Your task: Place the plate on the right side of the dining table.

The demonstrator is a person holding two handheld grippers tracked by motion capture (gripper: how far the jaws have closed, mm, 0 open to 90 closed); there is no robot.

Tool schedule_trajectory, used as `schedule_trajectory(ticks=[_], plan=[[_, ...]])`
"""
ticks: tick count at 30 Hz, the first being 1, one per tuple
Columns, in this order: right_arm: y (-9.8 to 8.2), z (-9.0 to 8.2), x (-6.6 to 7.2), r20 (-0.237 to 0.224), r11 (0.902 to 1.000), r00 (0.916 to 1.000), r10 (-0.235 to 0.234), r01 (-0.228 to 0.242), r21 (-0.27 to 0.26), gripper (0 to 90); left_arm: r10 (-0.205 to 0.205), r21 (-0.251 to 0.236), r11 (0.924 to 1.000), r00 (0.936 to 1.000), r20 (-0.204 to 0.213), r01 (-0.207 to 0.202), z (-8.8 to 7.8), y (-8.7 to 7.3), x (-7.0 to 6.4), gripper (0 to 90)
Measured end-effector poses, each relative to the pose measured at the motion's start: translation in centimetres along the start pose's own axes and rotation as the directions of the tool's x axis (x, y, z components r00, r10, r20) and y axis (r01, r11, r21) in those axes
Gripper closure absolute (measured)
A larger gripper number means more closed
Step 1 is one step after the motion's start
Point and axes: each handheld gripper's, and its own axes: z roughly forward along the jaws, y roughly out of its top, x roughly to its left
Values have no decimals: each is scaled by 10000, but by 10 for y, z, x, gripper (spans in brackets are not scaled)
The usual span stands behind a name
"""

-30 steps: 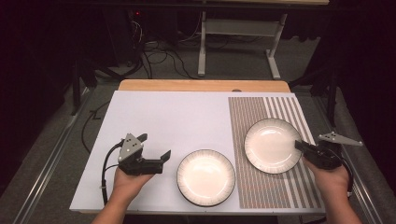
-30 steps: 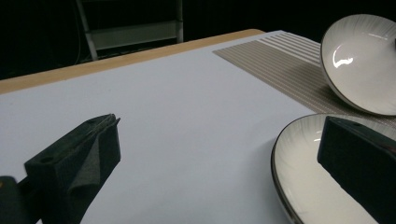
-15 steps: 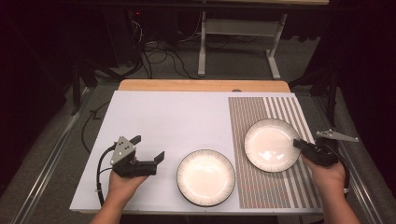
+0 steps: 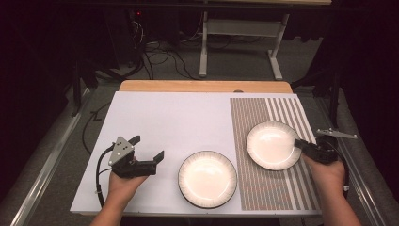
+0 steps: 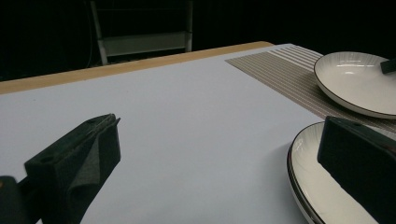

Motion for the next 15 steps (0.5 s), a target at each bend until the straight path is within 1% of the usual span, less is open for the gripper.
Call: schedule_trajectory(ticks=[1, 2, 5, 6, 10, 11, 15], plan=[[0, 0, 0, 0, 10000, 10000, 0, 0, 0, 828, 12, -13, 10000, 10000, 12, -12, 0, 0, 0, 1], [0, 2, -1, -22, 9999, 9999, 145, -145, 55, 828, 7, -23, 10000, 10000, 7, -7, 0, 0, 0, 2], [-1, 5, -3, -1, 9998, 9998, 178, -178, 134, 826, -1, 21, 10000, 10000, 20, 1, 1, 0, 0, 2], [-1, 5, -3, -2, 9995, 9996, 272, -272, 160, 826, 18, 46, 10000, 10000, -7, -18, 1, 0, 0, 1], [-2, 8, -5, 48, 9995, 9997, 246, -247, 199, 819, 63, 130, 9999, 10000, 17, -64, 2, -1, 0, 2], [-3, 9, -6, 62, 9990, 9994, 351, -352, 282, 815, 77, 142, 9999, 10000, 28, -77, 2, -1, 0, 2], [-7, 12, -7, 134, 9984, 9992, 373, -379, 408, 801, 120, 215, 9997, 9999, 42, -121, 3, -1, 0, 2]])
